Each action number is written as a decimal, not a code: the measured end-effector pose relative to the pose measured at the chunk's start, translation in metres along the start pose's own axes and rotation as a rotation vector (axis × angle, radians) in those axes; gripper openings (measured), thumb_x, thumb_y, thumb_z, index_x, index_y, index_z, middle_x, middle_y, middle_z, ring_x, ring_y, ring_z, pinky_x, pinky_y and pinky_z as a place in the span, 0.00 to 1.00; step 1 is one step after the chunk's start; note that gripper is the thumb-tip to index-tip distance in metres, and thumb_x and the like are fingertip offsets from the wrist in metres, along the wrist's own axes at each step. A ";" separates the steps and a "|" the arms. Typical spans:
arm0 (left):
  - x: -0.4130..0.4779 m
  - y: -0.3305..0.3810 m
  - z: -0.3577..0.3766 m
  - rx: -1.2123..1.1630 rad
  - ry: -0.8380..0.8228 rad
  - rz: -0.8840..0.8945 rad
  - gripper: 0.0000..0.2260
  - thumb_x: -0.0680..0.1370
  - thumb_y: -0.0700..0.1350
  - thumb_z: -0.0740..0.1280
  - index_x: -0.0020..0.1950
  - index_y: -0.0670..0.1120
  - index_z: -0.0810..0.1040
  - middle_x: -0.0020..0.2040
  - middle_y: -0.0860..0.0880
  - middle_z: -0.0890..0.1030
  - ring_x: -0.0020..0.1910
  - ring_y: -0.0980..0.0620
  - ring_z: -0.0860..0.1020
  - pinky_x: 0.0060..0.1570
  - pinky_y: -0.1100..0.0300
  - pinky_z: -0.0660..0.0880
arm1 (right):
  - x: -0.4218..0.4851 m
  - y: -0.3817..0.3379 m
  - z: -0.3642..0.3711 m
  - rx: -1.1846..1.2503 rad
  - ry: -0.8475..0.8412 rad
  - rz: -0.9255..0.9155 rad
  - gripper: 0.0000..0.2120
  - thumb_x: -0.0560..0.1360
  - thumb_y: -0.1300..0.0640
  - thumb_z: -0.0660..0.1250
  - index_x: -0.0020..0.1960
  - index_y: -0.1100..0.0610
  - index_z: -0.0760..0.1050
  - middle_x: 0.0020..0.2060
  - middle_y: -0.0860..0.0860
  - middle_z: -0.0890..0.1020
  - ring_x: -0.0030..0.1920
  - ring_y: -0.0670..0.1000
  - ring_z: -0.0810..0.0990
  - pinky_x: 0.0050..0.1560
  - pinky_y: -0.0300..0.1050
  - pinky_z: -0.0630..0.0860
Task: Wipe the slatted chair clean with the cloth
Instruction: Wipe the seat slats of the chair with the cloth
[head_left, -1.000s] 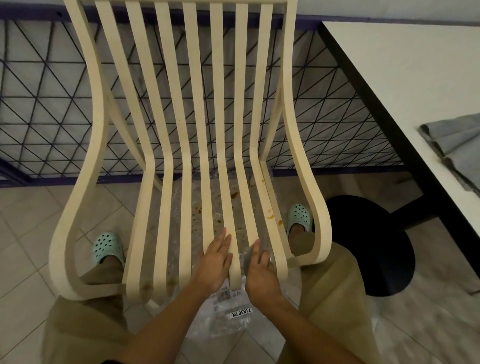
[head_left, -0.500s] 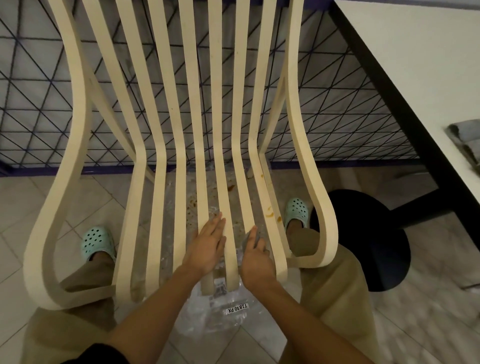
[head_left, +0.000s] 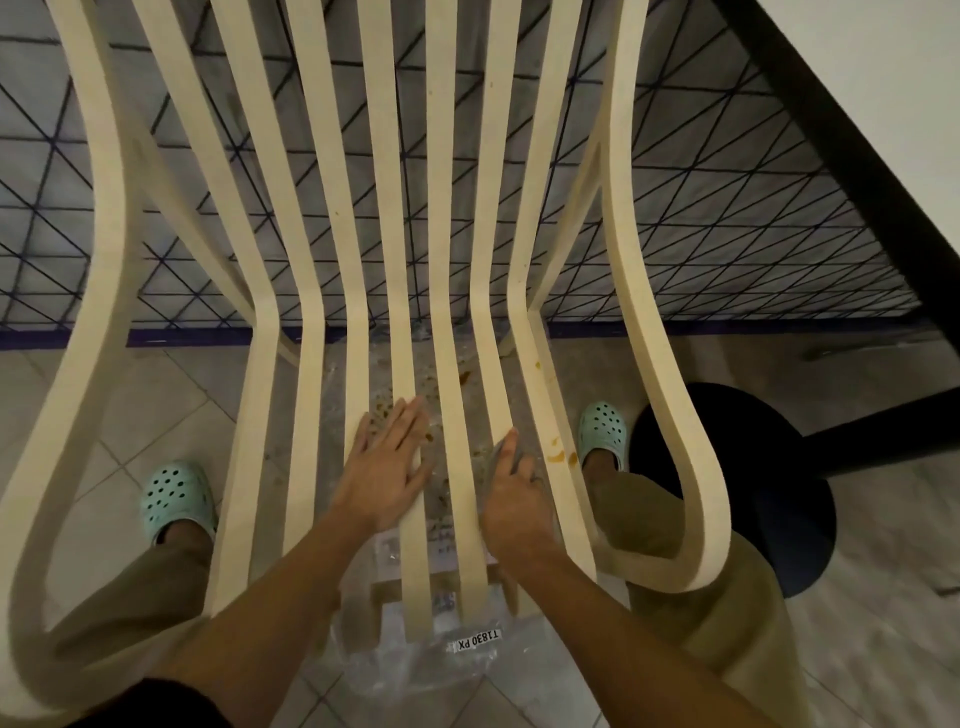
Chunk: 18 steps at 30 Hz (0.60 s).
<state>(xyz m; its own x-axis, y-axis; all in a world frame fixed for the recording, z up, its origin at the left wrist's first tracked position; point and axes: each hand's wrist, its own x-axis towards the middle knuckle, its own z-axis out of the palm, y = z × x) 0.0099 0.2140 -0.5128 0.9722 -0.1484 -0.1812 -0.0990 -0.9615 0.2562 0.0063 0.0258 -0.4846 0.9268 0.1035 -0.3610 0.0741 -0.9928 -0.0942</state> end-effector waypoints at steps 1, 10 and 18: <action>0.001 0.000 0.000 -0.007 0.012 -0.023 0.29 0.82 0.62 0.44 0.79 0.51 0.39 0.79 0.54 0.38 0.77 0.56 0.34 0.75 0.50 0.33 | 0.007 -0.001 0.002 -0.024 -0.001 -0.011 0.39 0.79 0.55 0.57 0.76 0.65 0.34 0.73 0.64 0.59 0.65 0.60 0.71 0.58 0.47 0.74; 0.014 -0.003 0.000 -0.135 0.055 -0.353 0.33 0.79 0.65 0.37 0.80 0.48 0.42 0.80 0.52 0.42 0.77 0.54 0.35 0.75 0.48 0.41 | 0.065 -0.016 -0.015 -0.056 0.016 0.004 0.40 0.79 0.55 0.58 0.76 0.65 0.33 0.73 0.63 0.58 0.63 0.59 0.73 0.56 0.46 0.74; 0.017 0.002 -0.013 -0.197 0.022 -0.379 0.30 0.82 0.61 0.44 0.80 0.48 0.41 0.80 0.53 0.40 0.76 0.56 0.31 0.70 0.52 0.41 | 0.142 -0.036 -0.035 -0.015 0.024 0.005 0.38 0.79 0.61 0.56 0.76 0.64 0.33 0.74 0.66 0.57 0.60 0.60 0.77 0.50 0.48 0.76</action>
<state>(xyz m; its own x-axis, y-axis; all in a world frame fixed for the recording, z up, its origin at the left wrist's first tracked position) 0.0288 0.2127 -0.5035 0.9365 0.2143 -0.2776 0.3068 -0.8840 0.3527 0.1483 0.0737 -0.5001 0.9356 0.0970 -0.3395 0.0746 -0.9941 -0.0784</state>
